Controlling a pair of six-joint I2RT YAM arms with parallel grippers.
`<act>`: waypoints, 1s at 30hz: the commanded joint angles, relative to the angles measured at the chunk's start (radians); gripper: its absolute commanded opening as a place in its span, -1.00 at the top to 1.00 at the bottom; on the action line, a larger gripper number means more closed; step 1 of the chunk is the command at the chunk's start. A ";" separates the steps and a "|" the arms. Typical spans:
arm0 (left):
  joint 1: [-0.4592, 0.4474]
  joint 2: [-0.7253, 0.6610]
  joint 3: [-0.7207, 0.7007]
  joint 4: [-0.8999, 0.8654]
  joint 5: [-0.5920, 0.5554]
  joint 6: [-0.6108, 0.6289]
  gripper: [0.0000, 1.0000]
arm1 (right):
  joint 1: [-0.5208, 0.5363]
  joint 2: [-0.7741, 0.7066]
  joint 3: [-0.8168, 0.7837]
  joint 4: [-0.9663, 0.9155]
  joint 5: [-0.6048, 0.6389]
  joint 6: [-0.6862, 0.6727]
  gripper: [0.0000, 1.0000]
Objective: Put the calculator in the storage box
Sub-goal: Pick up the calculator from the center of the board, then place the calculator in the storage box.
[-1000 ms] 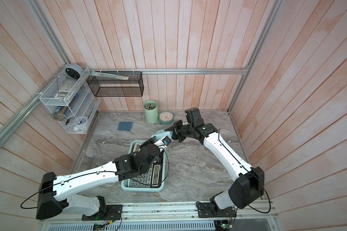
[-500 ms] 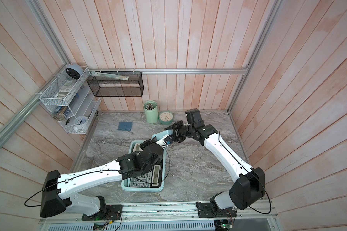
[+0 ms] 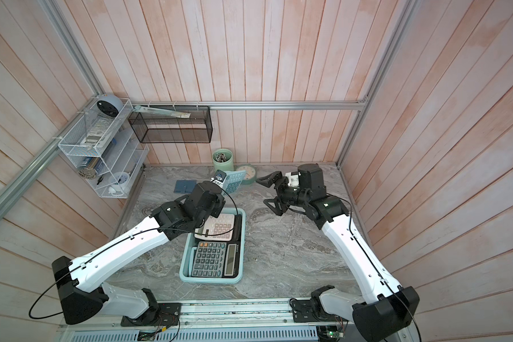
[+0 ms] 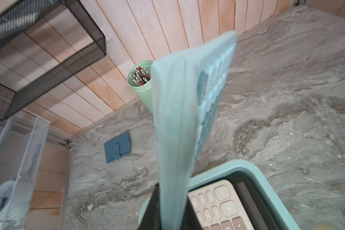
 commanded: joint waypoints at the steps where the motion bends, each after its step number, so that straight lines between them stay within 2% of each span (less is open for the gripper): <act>1: 0.099 -0.062 0.043 -0.153 0.308 -0.187 1.00 | -0.012 -0.050 -0.016 -0.102 0.108 -0.208 -0.96; 5: 0.226 -0.113 0.034 -0.272 0.608 -0.254 1.00 | -0.012 -0.075 -0.036 -0.136 0.184 -0.345 -0.96; 8: 0.285 -0.143 0.043 -0.380 0.769 -0.272 1.00 | -0.011 -0.072 -0.039 -0.177 0.226 -0.429 -0.96; 11: 0.316 -0.158 0.054 -0.486 0.887 -0.288 1.00 | -0.012 -0.066 -0.056 -0.192 0.254 -0.471 -0.96; 16: 0.318 -0.211 -0.010 -0.534 1.047 -0.341 1.00 | -0.011 -0.063 -0.090 -0.186 0.255 -0.537 -0.97; 23: 0.319 -0.262 -0.160 -0.557 1.060 -0.390 1.00 | -0.011 -0.051 -0.119 -0.203 0.280 -0.624 -0.96; 30: 0.318 -0.304 -0.257 -0.626 0.952 -0.378 1.00 | -0.011 -0.031 -0.150 -0.185 0.238 -0.643 -0.96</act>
